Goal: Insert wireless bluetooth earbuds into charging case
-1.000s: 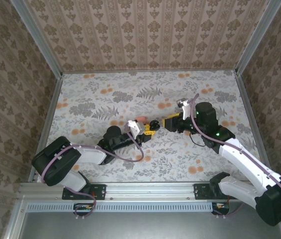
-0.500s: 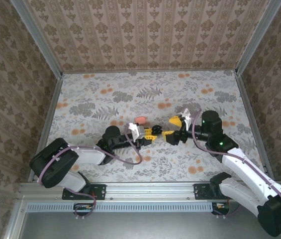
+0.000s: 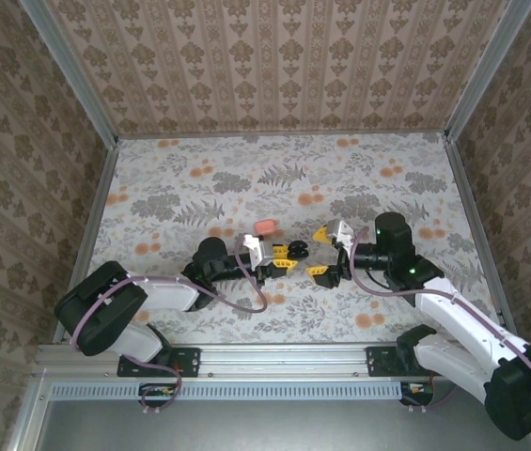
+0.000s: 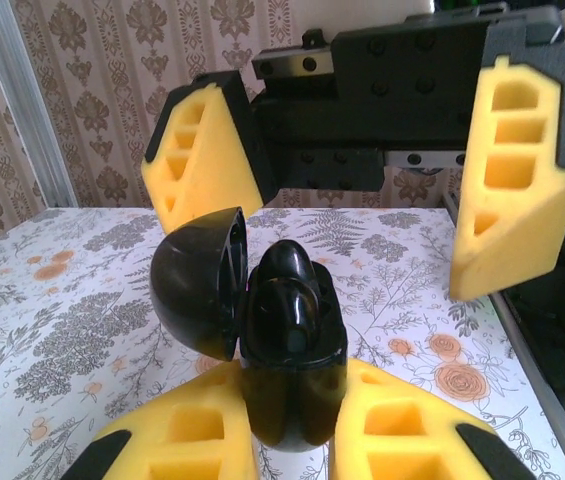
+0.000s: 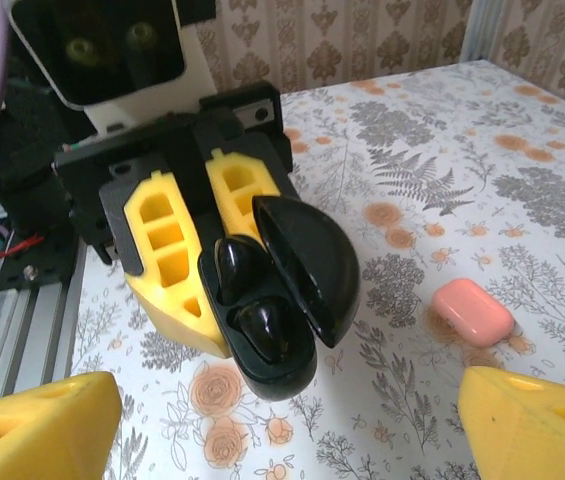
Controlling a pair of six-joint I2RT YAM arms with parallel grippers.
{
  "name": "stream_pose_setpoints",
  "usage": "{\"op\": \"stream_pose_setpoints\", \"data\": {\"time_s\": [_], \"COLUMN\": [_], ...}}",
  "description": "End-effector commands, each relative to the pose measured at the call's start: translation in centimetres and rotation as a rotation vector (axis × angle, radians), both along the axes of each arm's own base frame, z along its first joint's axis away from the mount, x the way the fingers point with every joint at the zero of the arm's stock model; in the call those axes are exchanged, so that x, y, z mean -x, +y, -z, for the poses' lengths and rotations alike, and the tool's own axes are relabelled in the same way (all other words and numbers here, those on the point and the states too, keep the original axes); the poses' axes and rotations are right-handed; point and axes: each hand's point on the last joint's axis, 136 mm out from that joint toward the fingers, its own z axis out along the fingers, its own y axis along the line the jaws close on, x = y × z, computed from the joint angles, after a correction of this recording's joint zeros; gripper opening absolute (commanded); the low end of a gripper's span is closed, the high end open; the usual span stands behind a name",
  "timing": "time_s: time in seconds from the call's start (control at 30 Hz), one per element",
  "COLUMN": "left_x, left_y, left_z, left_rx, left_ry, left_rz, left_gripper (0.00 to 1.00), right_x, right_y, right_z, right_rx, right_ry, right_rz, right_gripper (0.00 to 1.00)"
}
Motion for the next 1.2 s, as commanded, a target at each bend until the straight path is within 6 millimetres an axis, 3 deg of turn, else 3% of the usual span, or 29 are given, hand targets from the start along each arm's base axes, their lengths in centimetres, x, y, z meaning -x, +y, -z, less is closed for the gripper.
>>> {"op": "stream_pose_setpoints", "data": {"time_s": [0.0, 0.67, 1.0, 1.17], "left_x": [0.6, 0.2, -0.1, 0.3], "left_y": [-0.1, -0.2, -0.1, -0.1], "left_z": [-1.8, -1.7, -1.5, -1.7], "left_rx": [0.041, 0.036, 0.031, 0.035], "left_ry": [-0.064, -0.046, -0.038, -0.04], "left_rz": [0.036, 0.013, -0.003, 0.017], "left_gripper": [0.14, 0.14, 0.14, 0.14], "right_x": [0.5, 1.8, 3.4, 1.4], "right_y": [0.7, 2.2, 0.8, -0.3], "right_z": [-0.7, -1.9, -2.3, -1.8], "right_rx": [-0.011, -0.052, -0.042, 0.006], "right_ry": [-0.027, -0.027, -0.13, -0.161], "right_rz": [-0.088, -0.273, -0.231, -0.076], "right_gripper": [0.86, 0.7, 0.65, 0.64]}}
